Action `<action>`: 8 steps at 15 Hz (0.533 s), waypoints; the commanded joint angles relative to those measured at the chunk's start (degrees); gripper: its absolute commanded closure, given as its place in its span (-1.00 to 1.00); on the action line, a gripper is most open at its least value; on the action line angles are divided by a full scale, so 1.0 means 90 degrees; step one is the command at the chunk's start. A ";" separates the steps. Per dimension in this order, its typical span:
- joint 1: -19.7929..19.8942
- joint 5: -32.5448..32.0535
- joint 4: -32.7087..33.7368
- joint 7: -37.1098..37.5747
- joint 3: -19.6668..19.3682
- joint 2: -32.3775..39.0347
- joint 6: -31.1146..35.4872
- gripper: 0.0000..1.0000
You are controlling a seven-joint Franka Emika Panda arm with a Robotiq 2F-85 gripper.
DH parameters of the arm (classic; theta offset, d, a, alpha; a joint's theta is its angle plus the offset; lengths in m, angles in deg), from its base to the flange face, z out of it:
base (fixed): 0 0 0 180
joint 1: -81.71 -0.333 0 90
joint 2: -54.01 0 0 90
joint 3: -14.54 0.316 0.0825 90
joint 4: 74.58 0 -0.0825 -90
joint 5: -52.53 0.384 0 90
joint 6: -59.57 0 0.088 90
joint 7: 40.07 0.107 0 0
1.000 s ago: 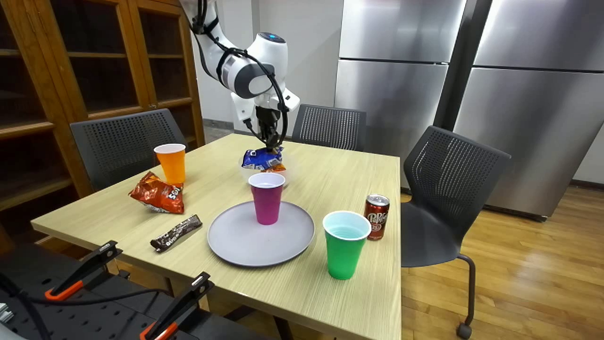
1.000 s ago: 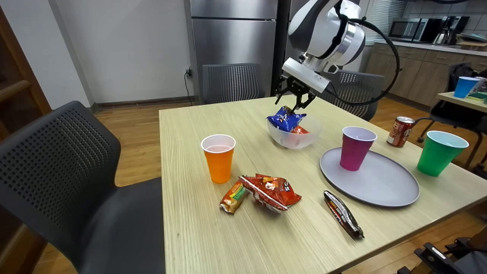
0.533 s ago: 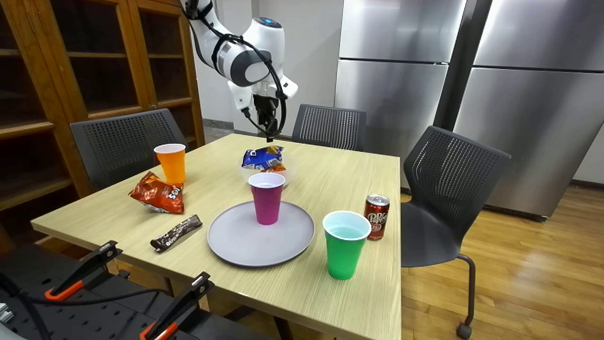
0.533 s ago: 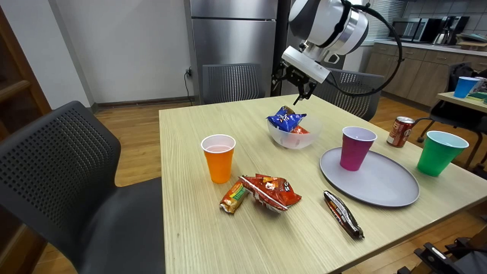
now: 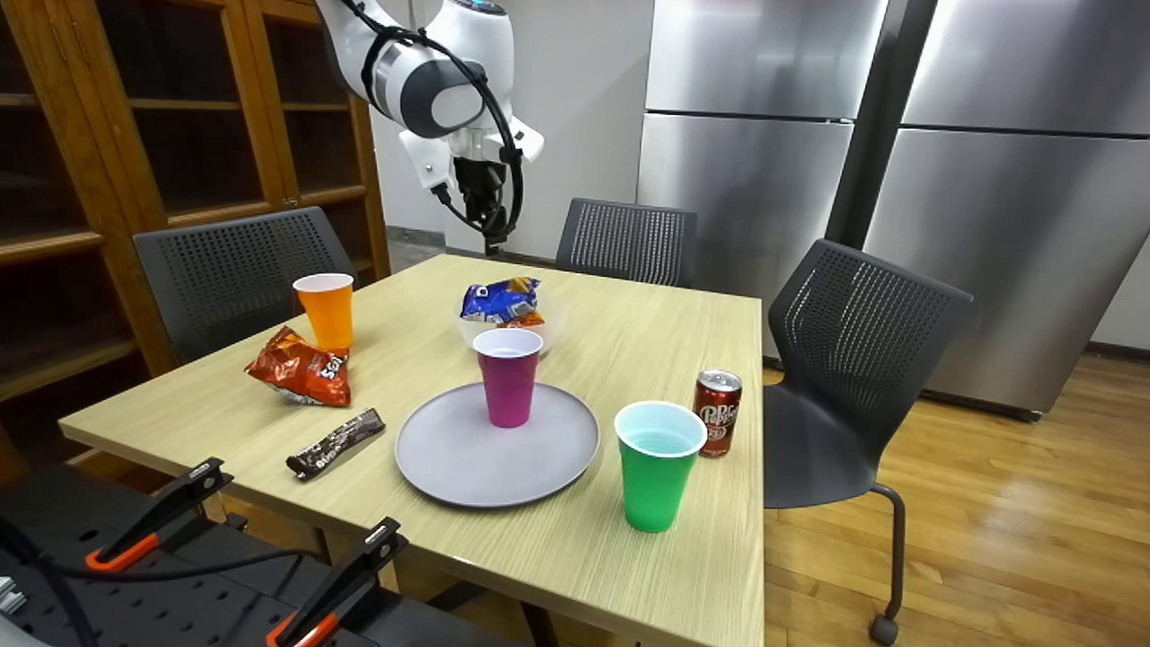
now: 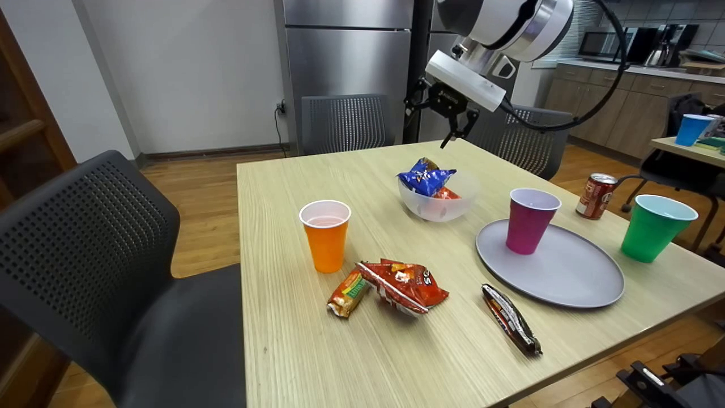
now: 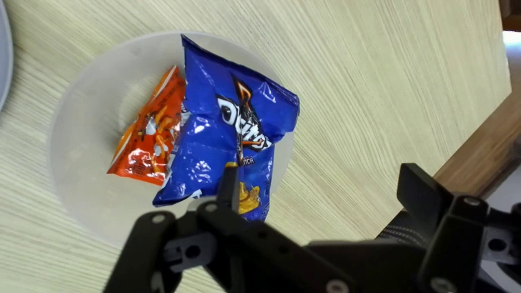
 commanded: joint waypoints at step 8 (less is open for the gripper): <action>-0.0260 0.0246 -0.1858 -0.0371 0.0333 -0.1427 0.0369 -1.00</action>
